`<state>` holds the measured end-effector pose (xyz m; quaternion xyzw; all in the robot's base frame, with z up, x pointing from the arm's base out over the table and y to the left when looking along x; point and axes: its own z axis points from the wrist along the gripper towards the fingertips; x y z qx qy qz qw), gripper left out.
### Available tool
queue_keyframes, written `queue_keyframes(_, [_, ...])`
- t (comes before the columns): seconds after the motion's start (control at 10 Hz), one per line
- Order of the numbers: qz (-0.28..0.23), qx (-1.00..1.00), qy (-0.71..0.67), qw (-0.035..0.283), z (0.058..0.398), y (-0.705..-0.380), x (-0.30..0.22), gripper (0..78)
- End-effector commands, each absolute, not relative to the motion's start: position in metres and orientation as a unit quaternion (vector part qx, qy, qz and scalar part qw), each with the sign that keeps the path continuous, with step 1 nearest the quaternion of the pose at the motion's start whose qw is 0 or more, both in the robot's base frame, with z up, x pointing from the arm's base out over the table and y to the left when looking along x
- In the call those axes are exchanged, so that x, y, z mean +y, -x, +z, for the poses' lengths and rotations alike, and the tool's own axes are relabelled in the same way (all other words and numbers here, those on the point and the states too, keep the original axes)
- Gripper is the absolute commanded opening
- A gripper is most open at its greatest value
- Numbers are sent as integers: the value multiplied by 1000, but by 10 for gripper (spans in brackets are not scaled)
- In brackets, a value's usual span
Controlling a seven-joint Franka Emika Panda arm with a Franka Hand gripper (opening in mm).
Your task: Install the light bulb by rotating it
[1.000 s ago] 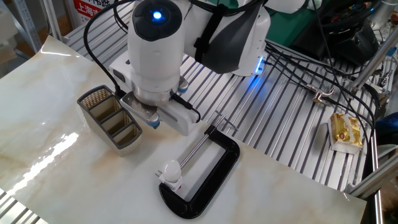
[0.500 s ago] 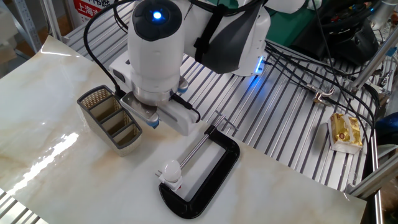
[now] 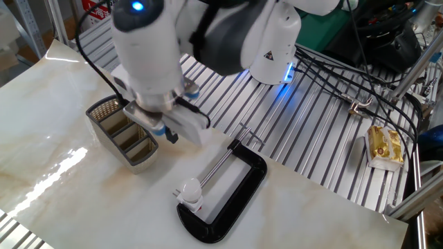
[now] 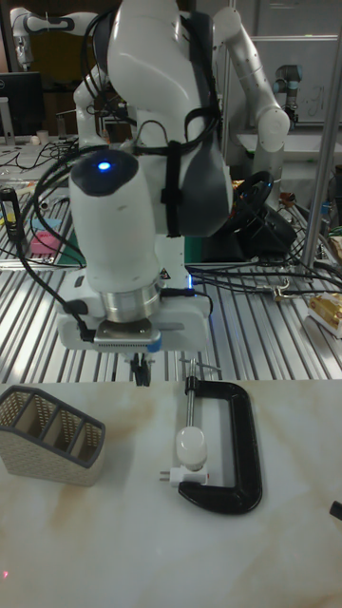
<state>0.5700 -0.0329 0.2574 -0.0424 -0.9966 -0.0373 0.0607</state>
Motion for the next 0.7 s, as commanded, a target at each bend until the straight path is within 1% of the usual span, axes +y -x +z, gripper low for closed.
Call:
queue_keyframes(0.1, [-12, -997, 53, 52, 270, -552, -20, 11])
queue_keyframes(0.6, [-15, -998, 27, 45, 272, -549, -19, 11])
queue_keyframes(0.7, [-22, -999, 23, 42, 273, -547, -20, 11])
